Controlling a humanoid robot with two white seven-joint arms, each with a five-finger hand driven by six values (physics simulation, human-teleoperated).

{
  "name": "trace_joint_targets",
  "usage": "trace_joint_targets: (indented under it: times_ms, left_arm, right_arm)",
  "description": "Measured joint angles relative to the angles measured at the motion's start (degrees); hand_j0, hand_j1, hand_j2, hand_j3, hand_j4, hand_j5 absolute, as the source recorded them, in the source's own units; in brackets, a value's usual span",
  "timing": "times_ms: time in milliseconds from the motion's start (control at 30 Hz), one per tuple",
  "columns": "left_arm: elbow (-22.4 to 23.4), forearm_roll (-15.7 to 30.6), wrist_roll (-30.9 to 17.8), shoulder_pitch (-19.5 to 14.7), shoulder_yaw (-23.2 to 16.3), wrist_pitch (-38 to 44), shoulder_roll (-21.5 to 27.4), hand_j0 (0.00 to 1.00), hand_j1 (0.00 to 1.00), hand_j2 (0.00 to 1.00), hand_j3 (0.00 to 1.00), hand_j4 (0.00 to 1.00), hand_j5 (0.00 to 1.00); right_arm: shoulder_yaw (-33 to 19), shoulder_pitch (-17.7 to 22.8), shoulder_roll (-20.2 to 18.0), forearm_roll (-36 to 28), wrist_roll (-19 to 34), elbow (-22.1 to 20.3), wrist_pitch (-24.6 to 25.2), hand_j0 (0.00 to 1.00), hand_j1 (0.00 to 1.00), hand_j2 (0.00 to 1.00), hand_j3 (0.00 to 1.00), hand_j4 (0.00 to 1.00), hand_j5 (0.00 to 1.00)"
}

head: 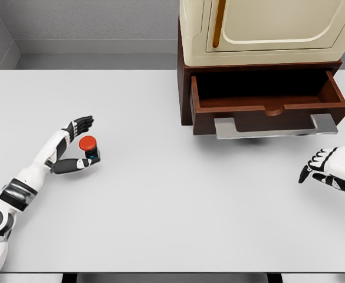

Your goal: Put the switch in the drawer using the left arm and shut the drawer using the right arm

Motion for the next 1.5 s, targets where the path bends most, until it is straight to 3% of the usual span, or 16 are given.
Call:
trace_joint_targets:
  times_ms: [567,633,833,1033,1500]
  left_arm:
    - [0.8,-1.1,0.0,0.8,0.3,-0.2,0.6,0.79,0.79,0.79,0.79,0.79,0.79]
    - [0.8,-1.6,0.0,0.8,0.2,-0.2,0.6,0.70,0.70,0.70,0.70,0.70,0.70]
    - [0.8,-2.1,0.0,0.9,0.1,-1.2,0.5,0.64,0.64,0.64,0.64,0.64,0.64]
    - [0.6,-2.2,0.0,0.9,0.0,-2.4,0.5,0.43,0.43,0.43,0.43,0.43,0.43]
    - [-1.6,-2.1,-0.1,0.2,0.4,-2.7,0.6,0.40,0.40,0.40,0.40,0.40,0.40]
  right_arm:
    - [0.0,-0.4,-0.1,-0.1,0.1,-0.2,0.0,0.49,0.49,0.49,0.49,0.49,0.49]
    - [0.0,-0.4,-0.1,-0.1,0.1,-0.2,0.0,0.49,0.49,0.49,0.49,0.49,0.49]
    - [0.1,-0.4,-0.1,0.0,0.1,-0.1,0.0,0.49,0.49,0.49,0.49,0.49,0.49]
    - [0.1,-0.4,-0.1,-0.1,0.1,-0.2,0.0,0.49,0.49,0.49,0.49,0.49,0.49]
    - [0.0,-0.4,-0.2,-0.1,0.1,-0.2,0.0,0.49,0.49,0.49,0.49,0.49,0.49]
